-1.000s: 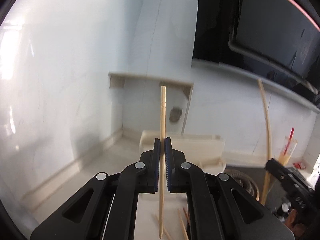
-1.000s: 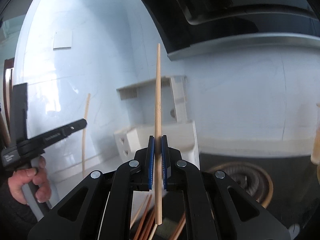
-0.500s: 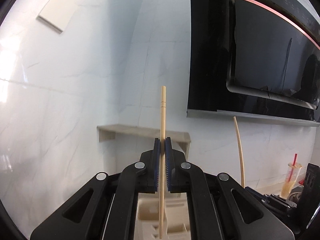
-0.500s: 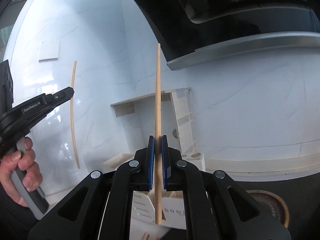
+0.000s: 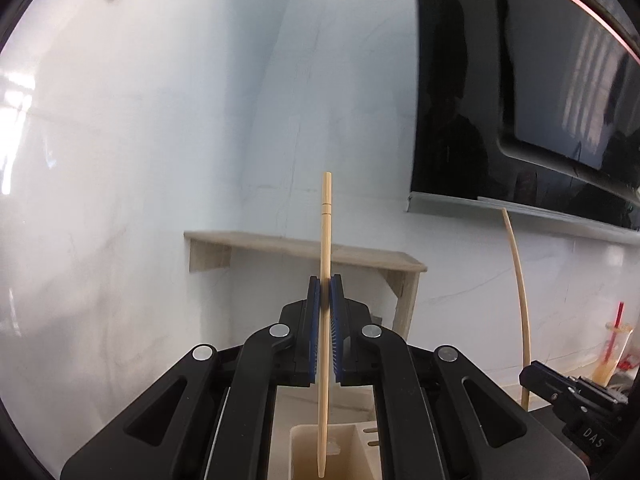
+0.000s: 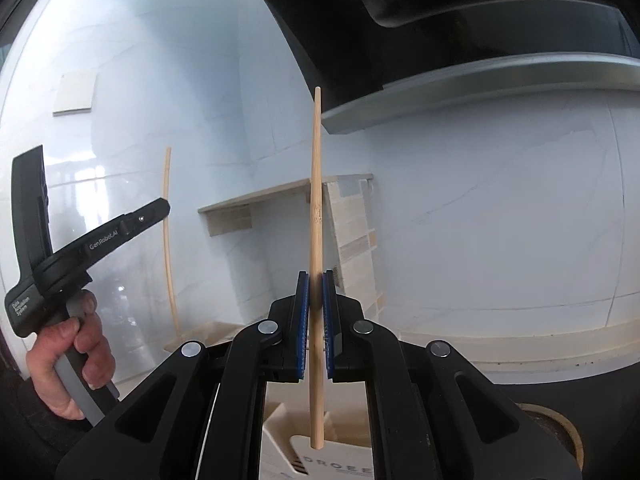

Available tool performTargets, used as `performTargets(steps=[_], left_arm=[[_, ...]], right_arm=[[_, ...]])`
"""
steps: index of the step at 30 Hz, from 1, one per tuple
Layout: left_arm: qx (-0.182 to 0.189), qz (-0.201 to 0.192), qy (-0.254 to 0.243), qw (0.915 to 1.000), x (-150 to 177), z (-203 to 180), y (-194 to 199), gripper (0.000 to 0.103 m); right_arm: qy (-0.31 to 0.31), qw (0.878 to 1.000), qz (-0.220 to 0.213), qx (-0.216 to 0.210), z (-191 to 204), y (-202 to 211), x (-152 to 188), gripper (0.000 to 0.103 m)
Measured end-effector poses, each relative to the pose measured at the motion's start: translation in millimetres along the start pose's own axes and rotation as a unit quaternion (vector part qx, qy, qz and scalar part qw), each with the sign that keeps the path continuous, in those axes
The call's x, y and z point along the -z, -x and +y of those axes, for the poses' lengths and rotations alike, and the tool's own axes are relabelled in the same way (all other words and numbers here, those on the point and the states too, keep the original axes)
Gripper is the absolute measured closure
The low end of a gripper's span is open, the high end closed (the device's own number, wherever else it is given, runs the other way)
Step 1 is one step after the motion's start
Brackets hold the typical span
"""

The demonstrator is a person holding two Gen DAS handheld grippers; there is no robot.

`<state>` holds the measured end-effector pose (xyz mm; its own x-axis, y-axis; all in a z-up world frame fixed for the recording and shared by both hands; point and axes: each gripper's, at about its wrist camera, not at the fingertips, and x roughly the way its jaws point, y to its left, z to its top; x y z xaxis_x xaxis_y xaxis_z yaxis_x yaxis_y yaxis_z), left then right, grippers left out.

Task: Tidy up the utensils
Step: 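Carry the chopsticks over the DROEE holder and lower them into it with both grippers, then open the left gripper while the right gripper opens, releasing chopsticks into the holder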

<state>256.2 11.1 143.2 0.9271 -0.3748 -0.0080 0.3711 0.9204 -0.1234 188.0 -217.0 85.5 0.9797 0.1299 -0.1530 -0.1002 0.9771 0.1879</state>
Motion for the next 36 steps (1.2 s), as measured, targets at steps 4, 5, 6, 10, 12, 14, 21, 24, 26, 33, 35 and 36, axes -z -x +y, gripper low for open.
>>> performTargets(steps=[4,5,6,10,12,14,21,24,26,33,35,36], left_arm=[[0.004,0.000,0.009,0.9999,4,4,-3,0.098],[0.003,0.000,0.007,1.0000,5,3,-3,0.098],[0.003,0.000,0.004,1.0000,6,1,-2,0.098],[-0.002,-0.001,-0.005,1.0000,10,0,-1,0.098],[-0.004,0.000,-0.008,1.0000,11,-1,-2,0.098],[-0.003,0.000,-0.011,0.9999,11,-2,-2,0.098],[-0.008,0.003,-0.012,0.9999,17,-1,-7,0.098],[-0.011,0.007,-0.013,0.9998,21,1,-8,0.098],[-0.012,0.011,-0.012,0.9998,24,2,-10,0.098],[-0.015,-0.007,-0.020,0.9996,26,-2,-3,0.076],[-0.016,-0.009,-0.024,0.9995,26,-4,-2,0.071],[-0.018,-0.011,-0.024,0.9995,26,-4,-1,0.071]], right_arm=[[0.000,1.000,0.006,0.001,-3,-5,6,0.095],[-0.001,1.000,0.007,0.001,-4,-6,7,0.095],[0.000,1.000,0.008,0.002,-4,-8,8,0.095],[0.004,1.000,0.006,0.005,-1,-11,8,0.095],[0.009,1.000,0.007,0.006,0,-15,8,0.095],[0.014,1.000,0.006,0.010,0,-20,8,0.095],[0.018,0.999,0.018,0.020,-6,-34,19,0.095],[0.016,0.999,0.020,0.020,-9,-34,23,0.095],[0.018,0.999,0.019,0.021,-10,-33,25,0.095],[0.024,0.999,0.018,0.020,-9,-30,27,0.095],[0.024,0.999,0.020,0.021,-10,-29,28,0.095],[0.023,0.999,0.020,0.021,-11,-28,29,0.095]])
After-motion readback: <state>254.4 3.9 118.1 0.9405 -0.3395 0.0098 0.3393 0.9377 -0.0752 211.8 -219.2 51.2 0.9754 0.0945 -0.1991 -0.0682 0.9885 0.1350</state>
